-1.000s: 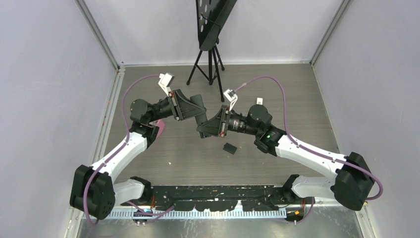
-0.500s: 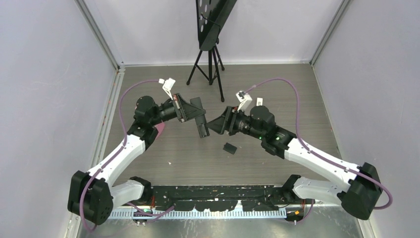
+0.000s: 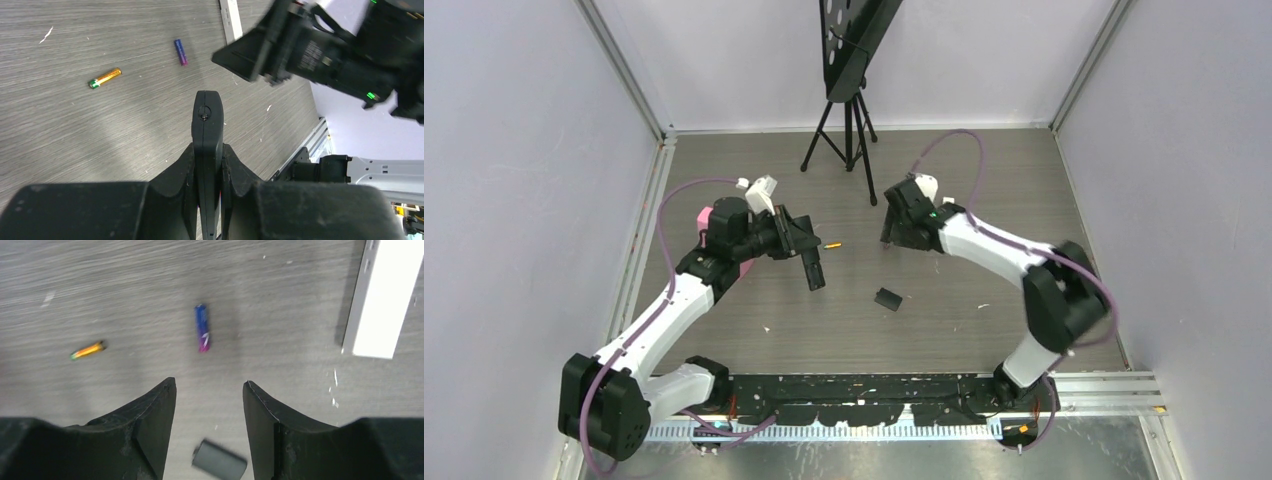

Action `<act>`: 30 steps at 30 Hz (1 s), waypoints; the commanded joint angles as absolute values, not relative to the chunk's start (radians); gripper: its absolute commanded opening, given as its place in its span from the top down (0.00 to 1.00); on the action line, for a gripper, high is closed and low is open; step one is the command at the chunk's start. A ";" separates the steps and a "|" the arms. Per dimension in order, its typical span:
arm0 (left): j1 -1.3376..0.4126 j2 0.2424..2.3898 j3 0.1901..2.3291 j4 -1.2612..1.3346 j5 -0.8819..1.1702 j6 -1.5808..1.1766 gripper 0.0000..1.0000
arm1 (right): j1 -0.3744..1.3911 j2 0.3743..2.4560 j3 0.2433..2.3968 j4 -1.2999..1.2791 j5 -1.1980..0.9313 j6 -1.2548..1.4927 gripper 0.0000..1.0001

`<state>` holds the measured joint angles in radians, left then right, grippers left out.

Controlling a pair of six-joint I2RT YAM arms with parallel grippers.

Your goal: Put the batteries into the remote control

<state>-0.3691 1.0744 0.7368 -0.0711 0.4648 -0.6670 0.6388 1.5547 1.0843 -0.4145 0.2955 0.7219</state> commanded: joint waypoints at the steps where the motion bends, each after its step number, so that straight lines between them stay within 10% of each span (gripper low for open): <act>1: -0.371 1.048 0.793 -0.101 0.450 -0.624 1.00 | 0.615 1.759 1.271 -0.520 0.333 0.619 0.43; 19: -0.371 1.089 0.821 -0.109 0.479 -0.610 1.00 | 0.607 2.020 1.439 -0.537 0.333 0.562 0.65; 30: -0.370 1.095 0.821 -0.091 0.505 -0.622 1.00 | 0.583 1.988 1.387 -0.509 0.285 0.570 1.00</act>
